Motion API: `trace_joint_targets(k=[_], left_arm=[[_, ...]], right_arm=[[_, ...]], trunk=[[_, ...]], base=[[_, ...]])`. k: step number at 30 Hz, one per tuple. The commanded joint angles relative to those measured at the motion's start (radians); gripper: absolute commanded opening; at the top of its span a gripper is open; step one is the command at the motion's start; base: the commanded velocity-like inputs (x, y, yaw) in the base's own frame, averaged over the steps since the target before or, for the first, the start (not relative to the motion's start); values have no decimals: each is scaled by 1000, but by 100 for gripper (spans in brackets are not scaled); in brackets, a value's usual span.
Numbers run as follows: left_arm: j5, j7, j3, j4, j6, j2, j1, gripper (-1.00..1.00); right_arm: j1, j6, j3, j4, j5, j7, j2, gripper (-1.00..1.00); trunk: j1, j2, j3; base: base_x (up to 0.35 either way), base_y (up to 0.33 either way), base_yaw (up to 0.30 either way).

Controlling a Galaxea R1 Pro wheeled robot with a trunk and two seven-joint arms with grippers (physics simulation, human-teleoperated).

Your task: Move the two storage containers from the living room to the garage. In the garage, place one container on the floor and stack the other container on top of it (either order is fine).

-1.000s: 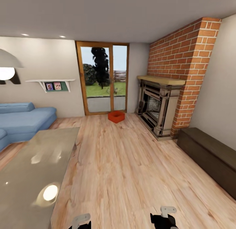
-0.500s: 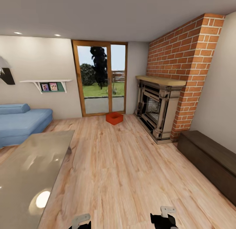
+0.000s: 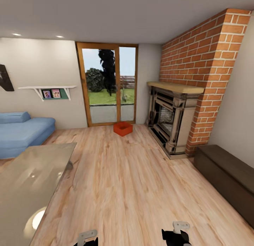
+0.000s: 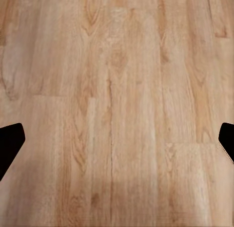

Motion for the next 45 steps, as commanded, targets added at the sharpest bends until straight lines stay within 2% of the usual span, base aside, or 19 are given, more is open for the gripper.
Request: trace_joint_targets(k=[1, 9, 45], left_arm=[[-3, 0, 4, 1, -3, -1, -1, 100], [-3, 0, 4, 1, -3, -1, -1, 100], [-3, 0, 4, 1, -3, -1, -1, 100]], right_arm=[[0, -3, 9, 0, -10, -4, -1, 100], [0, -4, 9, 0, -10, -4, -1, 100], [0, -5, 7, 0, -12, -2, -2, 100]], trunk=[[1, -1, 0], [1, -1, 0], [1, -1, 0]], base=[[302, -212, 254], [302, -212, 211], [302, -212, 2]])
